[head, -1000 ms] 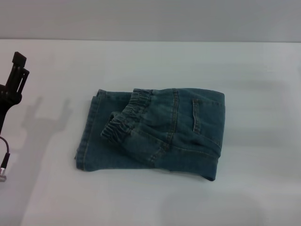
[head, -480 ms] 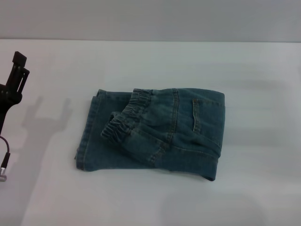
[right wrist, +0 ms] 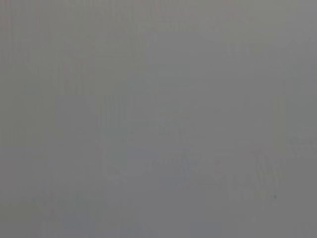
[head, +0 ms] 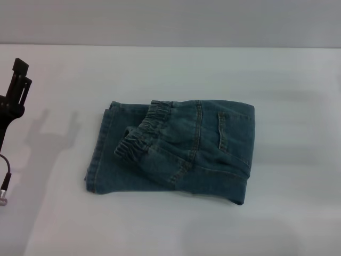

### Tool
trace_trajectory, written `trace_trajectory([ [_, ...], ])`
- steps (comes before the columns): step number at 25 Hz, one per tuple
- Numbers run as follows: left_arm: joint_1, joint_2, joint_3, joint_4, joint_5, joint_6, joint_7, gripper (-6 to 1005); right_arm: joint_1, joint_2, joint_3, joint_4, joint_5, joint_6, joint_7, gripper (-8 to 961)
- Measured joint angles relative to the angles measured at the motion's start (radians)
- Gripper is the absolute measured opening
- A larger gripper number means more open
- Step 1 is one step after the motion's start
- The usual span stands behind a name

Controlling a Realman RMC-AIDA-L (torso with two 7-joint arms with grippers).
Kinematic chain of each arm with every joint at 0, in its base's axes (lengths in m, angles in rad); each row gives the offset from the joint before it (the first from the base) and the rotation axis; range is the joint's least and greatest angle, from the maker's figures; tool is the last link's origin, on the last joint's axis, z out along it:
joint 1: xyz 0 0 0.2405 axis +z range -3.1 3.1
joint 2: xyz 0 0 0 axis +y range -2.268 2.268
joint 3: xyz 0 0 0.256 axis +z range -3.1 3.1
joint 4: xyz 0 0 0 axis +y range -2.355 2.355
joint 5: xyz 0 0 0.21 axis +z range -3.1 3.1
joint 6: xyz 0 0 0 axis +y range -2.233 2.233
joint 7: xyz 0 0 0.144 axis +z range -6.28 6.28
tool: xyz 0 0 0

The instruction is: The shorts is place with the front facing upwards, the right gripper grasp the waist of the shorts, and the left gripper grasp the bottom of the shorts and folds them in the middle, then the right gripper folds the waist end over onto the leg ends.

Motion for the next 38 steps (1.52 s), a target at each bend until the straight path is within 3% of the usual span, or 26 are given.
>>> trace_trajectory([
  [5,0.002,0.0,0.0,0.0,0.0,0.0,0.0,776,0.0,0.0,0.0,0.004,0.0,0.0,0.0,569],
  [7,0.005,0.0,-0.001,0.0,0.0,0.0,0.0,646,0.0,0.0,0.0,0.006,0.0,0.0,0.0,570],
  [18,0.011,-0.002,-0.021,0.0,0.0,0.0,0.001,654,0.0,0.0,0.0,0.007,0.0,0.001,-0.008,578],
  [24,0.009,-0.002,-0.019,0.0,0.0,0.0,0.001,671,-0.003,0.0,0.0,0.01,0.0,-0.003,-0.009,582],
  [29,0.009,-0.002,-0.023,0.009,0.0,-0.007,0.007,810,0.001,0.0,0.001,0.01,0.001,-0.005,-0.009,585],
  [35,0.005,0.0,-0.026,0.011,0.0,-0.008,0.01,810,0.008,-0.002,0.002,0.008,0.006,0.002,-0.009,704],
  [38,0.0,0.0,-0.024,0.013,0.0,-0.014,0.012,810,0.009,-0.002,0.002,0.01,0.006,0.004,-0.009,709],
])
